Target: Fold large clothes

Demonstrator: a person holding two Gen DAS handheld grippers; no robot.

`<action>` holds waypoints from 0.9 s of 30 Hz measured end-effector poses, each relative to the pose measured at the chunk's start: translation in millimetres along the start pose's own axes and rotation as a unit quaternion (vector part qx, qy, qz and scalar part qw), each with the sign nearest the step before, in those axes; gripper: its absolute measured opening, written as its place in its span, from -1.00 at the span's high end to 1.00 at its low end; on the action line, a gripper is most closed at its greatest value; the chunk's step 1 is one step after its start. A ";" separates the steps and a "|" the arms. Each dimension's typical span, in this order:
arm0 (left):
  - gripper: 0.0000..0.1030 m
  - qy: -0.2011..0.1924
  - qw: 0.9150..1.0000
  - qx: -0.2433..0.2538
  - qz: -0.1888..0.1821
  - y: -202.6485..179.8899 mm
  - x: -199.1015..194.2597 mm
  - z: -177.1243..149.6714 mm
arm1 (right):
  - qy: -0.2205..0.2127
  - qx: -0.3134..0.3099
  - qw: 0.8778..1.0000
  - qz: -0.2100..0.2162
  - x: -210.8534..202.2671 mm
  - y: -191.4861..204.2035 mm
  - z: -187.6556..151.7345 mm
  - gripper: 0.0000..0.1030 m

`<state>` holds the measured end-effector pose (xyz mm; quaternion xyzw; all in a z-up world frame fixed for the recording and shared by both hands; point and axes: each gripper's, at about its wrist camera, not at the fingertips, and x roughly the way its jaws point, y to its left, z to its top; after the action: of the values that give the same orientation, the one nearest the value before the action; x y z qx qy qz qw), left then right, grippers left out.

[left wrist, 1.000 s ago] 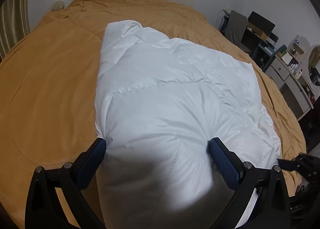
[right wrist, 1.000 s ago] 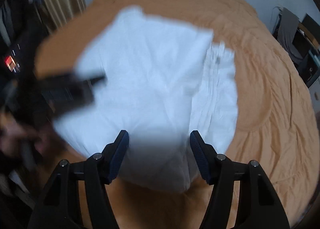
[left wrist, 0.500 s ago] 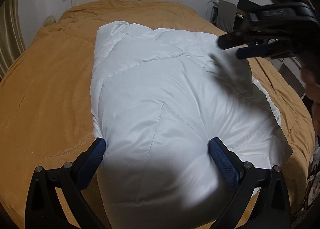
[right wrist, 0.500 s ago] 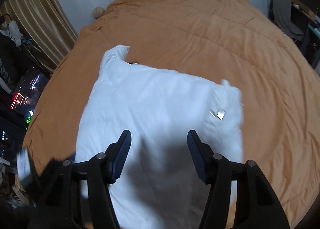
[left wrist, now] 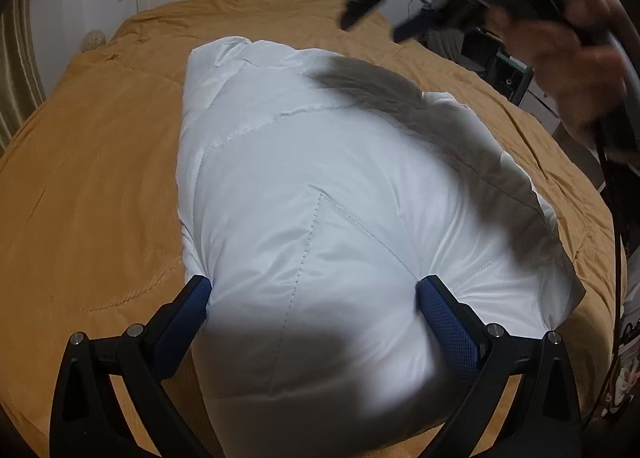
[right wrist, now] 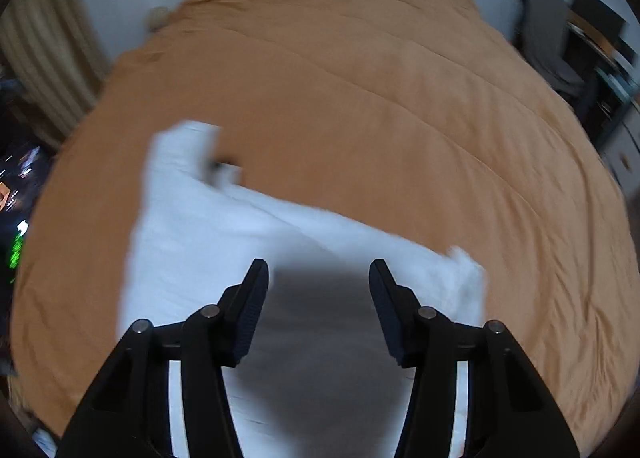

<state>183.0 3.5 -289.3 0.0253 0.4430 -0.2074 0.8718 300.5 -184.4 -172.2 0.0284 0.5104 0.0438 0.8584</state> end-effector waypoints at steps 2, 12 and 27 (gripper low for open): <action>-0.99 0.000 1.000 0.000 -0.001 1.0 0.4 0.2 | 0.021 -0.038 0.999 0.025 19.6 43.0 21.8 -0.04; -0.99 0.002 1.000 -0.003 -0.007 -1.1 -5.2 -6.6 | 0.082 0.013 0.995 -0.053 93.4 19.0 46.2 0.02; -0.99 0.046 0.997 0.066 0.018 -24.7 -24.7 -37.3 | 0.107 0.073 0.991 0.018 -24.6 -63.7 -137.0 -0.03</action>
<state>132.2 -2.2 -289.1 0.1007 0.4673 -0.2193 0.8505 171.4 -249.8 -222.1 0.0950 0.6008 0.0249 0.7933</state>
